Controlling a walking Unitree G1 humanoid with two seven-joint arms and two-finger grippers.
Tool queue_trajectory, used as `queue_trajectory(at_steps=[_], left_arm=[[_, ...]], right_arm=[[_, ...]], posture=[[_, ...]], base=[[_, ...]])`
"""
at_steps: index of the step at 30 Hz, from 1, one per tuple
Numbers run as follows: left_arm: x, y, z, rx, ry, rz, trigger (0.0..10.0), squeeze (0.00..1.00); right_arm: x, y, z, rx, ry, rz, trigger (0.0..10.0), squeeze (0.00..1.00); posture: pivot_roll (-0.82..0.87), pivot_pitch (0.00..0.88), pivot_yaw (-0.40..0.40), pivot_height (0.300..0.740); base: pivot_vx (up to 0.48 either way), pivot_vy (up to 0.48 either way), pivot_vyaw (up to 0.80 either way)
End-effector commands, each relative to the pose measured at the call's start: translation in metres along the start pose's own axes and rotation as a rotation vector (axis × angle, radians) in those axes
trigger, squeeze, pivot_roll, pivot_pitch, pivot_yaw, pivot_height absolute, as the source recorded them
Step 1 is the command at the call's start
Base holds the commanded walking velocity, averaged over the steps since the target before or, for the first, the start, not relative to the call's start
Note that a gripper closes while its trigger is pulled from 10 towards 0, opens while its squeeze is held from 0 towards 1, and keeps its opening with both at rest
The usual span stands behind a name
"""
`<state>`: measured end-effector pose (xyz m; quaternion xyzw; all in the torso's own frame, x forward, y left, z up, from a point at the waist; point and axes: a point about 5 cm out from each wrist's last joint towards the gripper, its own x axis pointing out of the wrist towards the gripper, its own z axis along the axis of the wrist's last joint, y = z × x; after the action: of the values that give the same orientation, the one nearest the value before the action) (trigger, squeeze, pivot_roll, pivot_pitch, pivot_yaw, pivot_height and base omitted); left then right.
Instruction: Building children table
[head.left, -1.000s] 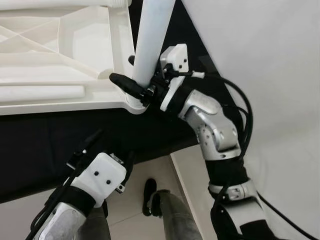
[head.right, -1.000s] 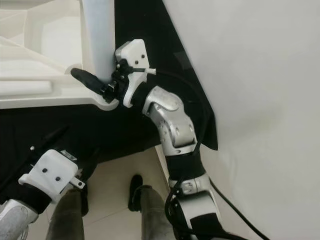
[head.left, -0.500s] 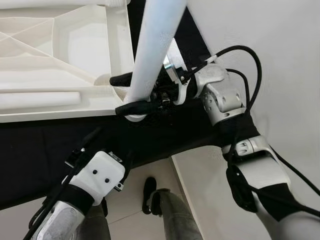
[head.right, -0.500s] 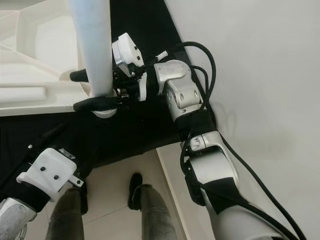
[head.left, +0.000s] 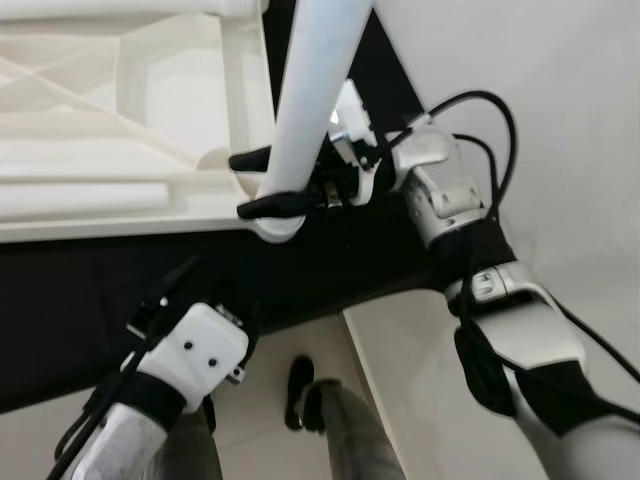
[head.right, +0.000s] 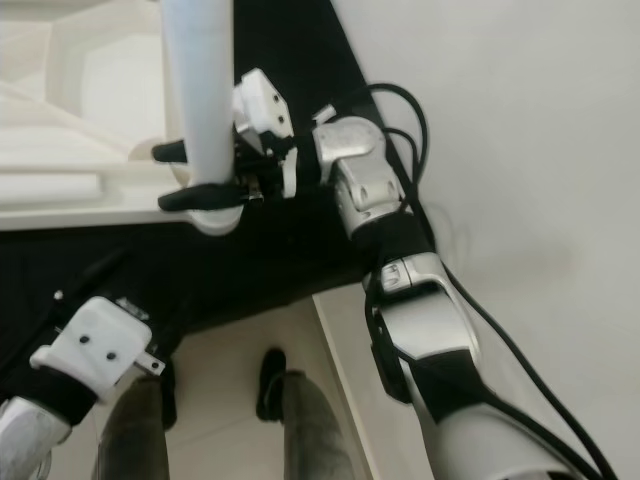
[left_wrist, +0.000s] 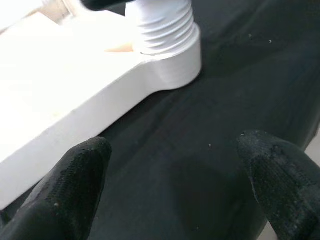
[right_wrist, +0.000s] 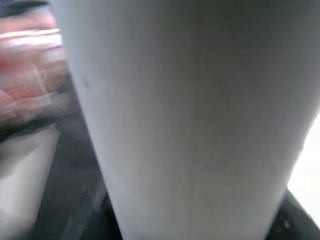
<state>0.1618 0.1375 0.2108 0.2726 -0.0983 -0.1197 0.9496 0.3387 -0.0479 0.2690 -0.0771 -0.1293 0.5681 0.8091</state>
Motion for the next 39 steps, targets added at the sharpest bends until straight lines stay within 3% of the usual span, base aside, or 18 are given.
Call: queue_trajectory(at_steps=[1,2,4,5,8,13,14,15,16,17,18,19,23,24,25,26,32,39], left_arm=[[-0.003,-0.004,0.003,-0.036,-0.005,-0.017,10.0,0.00],[-0.003,-0.004,0.003,-0.036,-0.005,-0.017,10.0,0.00],[-0.004,-0.003,0.003,-0.051,0.000,-0.010,10.0,0.00],[-0.004,-0.004,0.001,-0.054,0.005,-0.012,10.0,0.00],[-0.004,-0.004,-0.001,-0.055,0.012,-0.017,10.0,0.00],[-0.004,-0.004,0.000,-0.060,0.009,-0.007,10.0,0.00],[-0.003,-0.003,-0.001,-0.063,0.009,0.001,10.0,0.00],[-0.003,-0.002,-0.001,-0.063,0.009,0.005,10.0,0.00],[-0.003,-0.002,-0.001,-0.063,0.009,0.005,10.0,0.00],[-0.002,-0.002,-0.002,-0.063,0.010,0.007,10.0,0.00],[-0.002,-0.002,-0.002,-0.063,0.010,0.007,10.0,0.00],[-0.002,-0.002,-0.002,-0.062,0.010,0.008,10.0,0.00],[-0.001,-0.001,-0.003,-0.062,0.010,0.011,10.0,0.00],[-0.001,-0.001,-0.003,-0.064,0.009,0.012,10.0,0.00],[-0.001,-0.001,-0.003,-0.064,0.009,0.012,10.0,0.00],[-0.001,-0.001,-0.003,-0.065,0.009,0.013,10.0,0.00],[-0.001,0.000,-0.005,-0.064,0.018,0.017,10.0,0.00],[-0.002,0.002,-0.006,-0.053,0.026,0.024,10.0,0.00]], right_arm=[[-0.039,0.030,-0.085,0.299,0.438,-0.482,0.0,0.00],[-0.039,0.030,-0.085,0.299,0.438,-0.482,0.0,0.00],[-0.038,0.071,-0.088,0.349,0.436,-0.409,0.0,0.00],[-0.030,0.077,-0.086,0.346,0.418,-0.382,0.0,0.00],[-0.012,0.070,-0.083,0.318,0.385,-0.387,0.0,0.00],[-0.007,0.065,-0.082,0.314,0.374,-0.374,0.0,0.00],[-0.004,0.059,-0.081,0.300,0.369,-0.372,4.5,0.00],[-0.002,0.052,-0.079,0.281,0.361,-0.376,10.0,0.00],[-0.002,0.052,-0.079,0.281,0.361,-0.376,10.0,0.00],[0.001,0.045,-0.075,0.269,0.331,-0.350,10.0,0.17],[0.001,0.045,-0.075,0.269,0.331,-0.350,10.0,0.17],[0.003,0.036,-0.069,0.261,0.284,-0.335,10.0,1.00],[0.009,0.024,-0.040,0.293,0.104,-0.292,10.0,1.00],[0.011,0.025,-0.023,0.290,0.016,-0.199,10.0,0.34],[0.011,0.025,-0.023,0.290,0.016,-0.199,10.0,0.34],[0.012,0.025,-0.015,0.257,-0.017,-0.134,10.0,0.00],[0.018,0.028,-0.006,0.207,-0.097,0.087,10.0,0.00],[0.016,0.029,-0.011,0.225,-0.143,0.105,10.0,0.00]], posture=[[0.27,0.436,-0.224,0.740],[0.27,0.436,-0.224,0.740],[0.26,0.445,-0.221,0.740],[0.26,0.428,-0.221,0.740],[0.27,0.425,-0.222,0.740],[0.27,0.418,-0.225,0.740],[0.27,0.415,-0.224,0.740],[0.27,0.410,-0.226,0.740],[0.27,0.410,-0.226,0.740],[0.27,0.405,-0.223,0.740],[0.27,0.405,-0.223,0.740],[0.27,0.401,-0.223,0.740],[0.28,0.395,-0.220,0.740],[0.28,0.391,-0.217,0.740],[0.28,0.391,-0.217,0.740],[0.28,0.391,-0.216,0.740],[0.30,0.387,-0.215,0.740],[0.31,0.385,-0.203,0.740]], base=[[0.000,0.000,0.00],[0.000,0.000,0.00],[0.000,0.000,0.00],[0.000,0.000,0.00],[0.000,0.000,0.00],[0.000,0.000,0.00],[0.000,0.000,0.00],[0.000,0.000,0.00],[0.000,0.000,0.00],[0.000,0.000,0.00],[0.000,0.000,0.00],[0.000,0.000,0.00],[0.000,0.000,0.00],[0.000,0.000,0.00],[0.000,0.000,0.00],[0.000,0.000,0.00],[0.000,0.000,0.00],[0.000,0.000,0.00]])
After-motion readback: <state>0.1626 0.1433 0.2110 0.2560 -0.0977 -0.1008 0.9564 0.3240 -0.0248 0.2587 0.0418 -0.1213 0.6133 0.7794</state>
